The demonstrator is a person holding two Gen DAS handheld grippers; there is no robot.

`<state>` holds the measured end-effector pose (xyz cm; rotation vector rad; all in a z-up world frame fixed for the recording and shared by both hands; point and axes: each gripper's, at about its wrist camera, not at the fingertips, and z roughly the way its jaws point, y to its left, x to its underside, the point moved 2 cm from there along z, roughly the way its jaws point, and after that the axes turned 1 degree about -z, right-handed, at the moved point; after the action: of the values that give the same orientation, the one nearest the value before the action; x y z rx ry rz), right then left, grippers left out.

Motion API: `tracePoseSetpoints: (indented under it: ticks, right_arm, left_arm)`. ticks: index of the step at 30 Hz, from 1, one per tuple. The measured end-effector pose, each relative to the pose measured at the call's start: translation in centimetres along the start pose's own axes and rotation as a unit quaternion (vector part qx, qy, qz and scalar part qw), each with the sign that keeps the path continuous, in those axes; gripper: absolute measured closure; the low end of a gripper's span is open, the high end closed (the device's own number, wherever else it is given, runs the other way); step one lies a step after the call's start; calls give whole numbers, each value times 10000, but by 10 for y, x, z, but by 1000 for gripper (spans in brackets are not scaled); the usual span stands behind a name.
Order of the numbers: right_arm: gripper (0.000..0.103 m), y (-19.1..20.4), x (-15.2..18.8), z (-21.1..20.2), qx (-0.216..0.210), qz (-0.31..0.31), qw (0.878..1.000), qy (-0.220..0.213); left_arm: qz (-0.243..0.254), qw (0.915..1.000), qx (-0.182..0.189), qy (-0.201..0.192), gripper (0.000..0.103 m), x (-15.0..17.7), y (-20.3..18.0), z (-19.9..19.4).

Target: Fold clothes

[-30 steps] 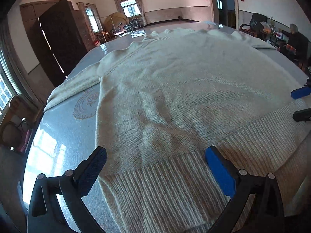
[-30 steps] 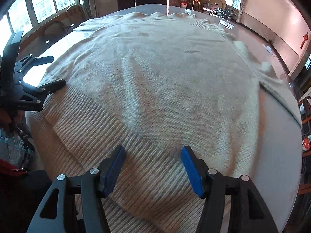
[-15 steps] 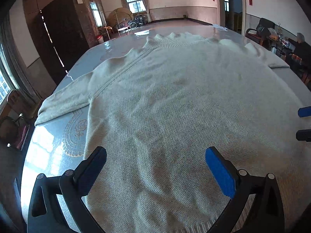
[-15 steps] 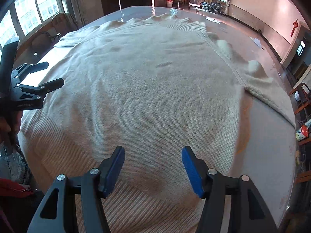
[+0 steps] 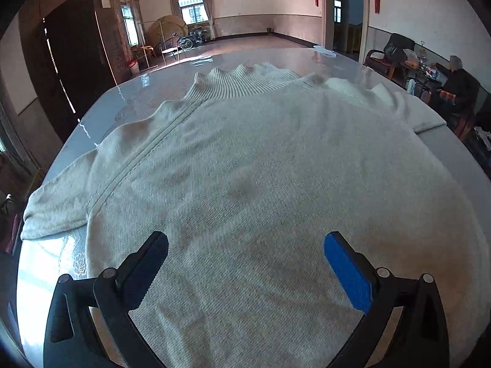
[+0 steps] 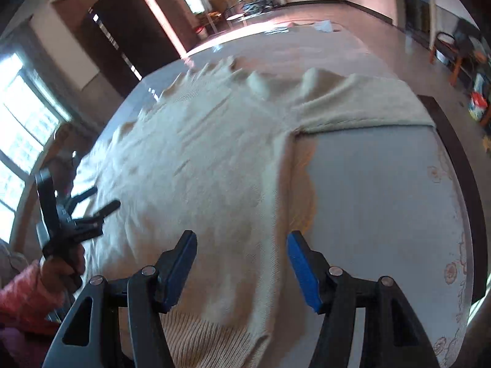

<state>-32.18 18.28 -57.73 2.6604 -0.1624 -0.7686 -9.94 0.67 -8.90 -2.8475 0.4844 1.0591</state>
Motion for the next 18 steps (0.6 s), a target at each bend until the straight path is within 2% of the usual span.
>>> tracePoseSetpoints:
  ticks: [2,5,6,8,11,13,15,18]
  right_arm:
    - [40,-55,-24,-34,-64,833,9958,-363]
    - [40,-145,-50,-66,-214,2167,9743,-575]
    - [40,-169,-52,-64,-437,2626,9619,-618]
    - [40,-219,-56,-59,-879,3522,9291,-700]
    - [40,-292,-63,-50,-1493,4754,8634,-791]
    - [40,-322,-62,-28,-1585,5144,8402,-666]
    - [40,-344,-64,-3,-1582,5433,8228,-535]
    - [40,-364,-63,39,-1716,5766,7988,-50]
  left_arm:
    - [-30,10000,-1,46,0,-12,-7,13]
    - [-88,9996,-86,253,0,-15,-14,36]
    - [-146,9993,-116,330,0,-13,-16,41]
    - [-463,9984,-99,323,0,-11,-13,42]
    - [-765,9965,-136,324,0,-7,-11,42]
    - [-741,9966,-181,326,0,-7,-13,42]
    - [-741,9965,-191,333,0,-7,-13,42]
    - [-731,9965,-209,333,0,-7,-14,43]
